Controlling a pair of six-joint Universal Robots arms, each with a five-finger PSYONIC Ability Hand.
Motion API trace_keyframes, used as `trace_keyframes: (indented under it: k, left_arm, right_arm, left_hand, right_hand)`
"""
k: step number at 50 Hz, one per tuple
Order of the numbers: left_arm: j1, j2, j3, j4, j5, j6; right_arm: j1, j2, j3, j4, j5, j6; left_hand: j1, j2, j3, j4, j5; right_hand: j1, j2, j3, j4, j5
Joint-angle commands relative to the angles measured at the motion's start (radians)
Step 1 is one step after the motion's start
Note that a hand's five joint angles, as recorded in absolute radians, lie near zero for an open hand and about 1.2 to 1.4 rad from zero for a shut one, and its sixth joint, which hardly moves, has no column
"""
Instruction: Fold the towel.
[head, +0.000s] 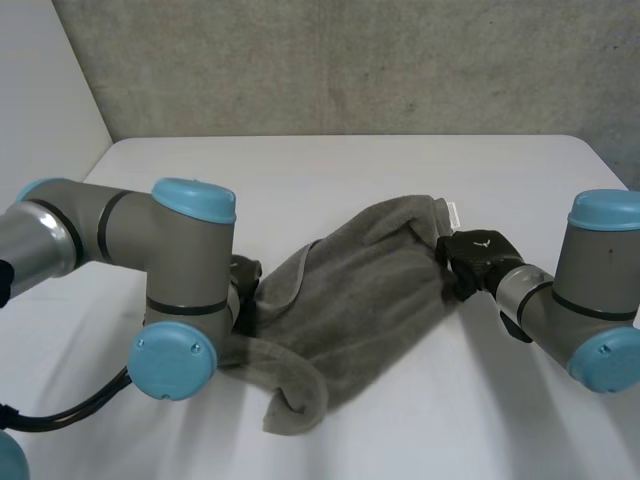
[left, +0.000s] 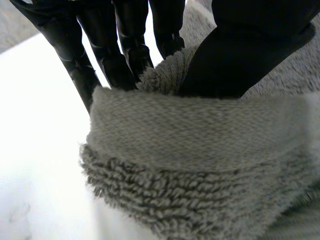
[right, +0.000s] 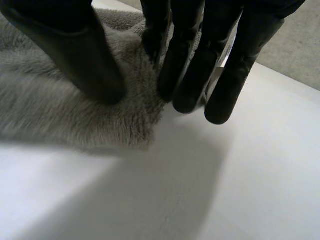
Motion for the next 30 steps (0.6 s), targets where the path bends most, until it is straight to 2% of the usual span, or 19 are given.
trace_keyframes:
  k: [1,7,8,9,11,15,17,18,19,20,22,23,25,28,30]
  left_arm:
    - [0.001,0.054,0.055,0.038,0.001,0.001]
    - [0.005,0.101,0.223,0.143,0.003,0.029]
    - [0.010,0.110,0.269,0.178,0.003,0.035]
    - [0.010,0.110,0.270,0.179,0.003,0.035]
    - [0.014,0.123,0.308,0.209,0.003,0.038]
    - [0.024,0.172,0.351,0.255,-0.002,0.032]
    - [0.024,0.186,0.342,0.252,0.000,0.030]
    - [0.024,0.199,0.325,0.248,0.000,0.032]
    - [0.024,0.199,0.325,0.248,0.000,0.032]
    - [0.025,0.212,0.295,0.243,0.000,0.030]
    - [0.030,0.225,0.250,0.237,0.001,0.029]
    - [0.042,0.244,0.198,0.232,0.004,0.032]
    - [0.056,0.259,0.147,0.234,0.007,0.035]
    - [0.073,0.276,0.066,0.238,0.012,0.035]
    - [0.077,0.278,0.037,0.240,0.011,0.035]
  right_arm:
    - [-0.001,0.001,-0.059,0.003,0.008,0.053]
    - [-0.001,-0.149,-0.108,-0.068,0.004,0.076]
    - [0.004,-0.185,-0.096,-0.148,0.005,0.081]
    - [0.004,-0.186,-0.096,-0.149,0.005,0.081]
    - [0.016,-0.253,-0.041,-0.338,0.019,0.081]
    - [0.041,-0.305,0.014,-0.400,0.028,0.062]
    - [0.071,-0.333,0.048,-0.289,0.033,0.030]
    - [0.071,-0.333,0.048,-0.288,0.033,0.030]
    - [0.085,-0.336,0.054,-0.191,0.025,0.003]
    - [0.085,-0.336,0.054,-0.190,0.025,0.002]
    - [0.117,-0.330,0.065,0.048,0.013,-0.077]
    - [0.117,-0.330,0.065,0.049,0.013,-0.077]
    - [0.156,-0.327,0.102,0.284,-0.002,-0.189]
    - [0.173,-0.325,0.123,0.374,-0.026,-0.248]
    - [0.191,-0.322,0.154,0.489,-0.077,-0.321]
  left_hand:
    - [0.210,0.183,0.185,0.181,0.198]
    - [0.210,0.183,0.185,0.181,0.198]
    - [0.210,0.183,0.185,0.181,0.198]
    - [0.210,0.183,0.185,0.181,0.198]
    - [0.210,0.183,0.185,0.181,0.198]
    - [0.210,0.183,0.185,0.181,0.198]
    - [0.210,0.183,0.185,0.181,0.198]
    - [0.210,0.183,0.185,0.181,0.198]
    - [0.210,0.183,0.185,0.181,0.198]
    - [0.210,0.183,0.185,0.181,0.198]
    - [0.210,0.183,0.185,0.181,0.198]
    - [0.210,0.183,0.185,0.181,0.198]
    - [0.210,0.183,0.185,0.181,0.198]
    - [0.210,0.183,0.185,0.181,0.198]
    - [0.210,0.183,0.185,0.181,0.198]
  right_hand:
    - [0.135,0.121,0.125,0.125,0.139]
    - [0.135,0.121,0.125,0.125,0.139]
    - [0.135,0.121,0.125,0.125,0.139]
    - [0.135,0.121,0.125,0.125,0.139]
    - [0.135,0.121,0.125,0.125,0.139]
    - [0.135,0.121,0.125,0.125,0.139]
    - [0.135,0.121,0.125,0.125,0.139]
    - [0.135,0.121,0.125,0.125,0.139]
    - [0.135,0.121,0.125,0.125,0.139]
    - [0.135,0.121,0.125,0.125,0.139]
    - [0.135,0.121,0.125,0.125,0.139]
    - [0.135,0.121,0.125,0.125,0.139]
    - [0.135,0.121,0.125,0.125,0.139]
    - [0.135,0.121,0.125,0.125,0.139]
    - [0.135,0.121,0.125,0.125,0.139]
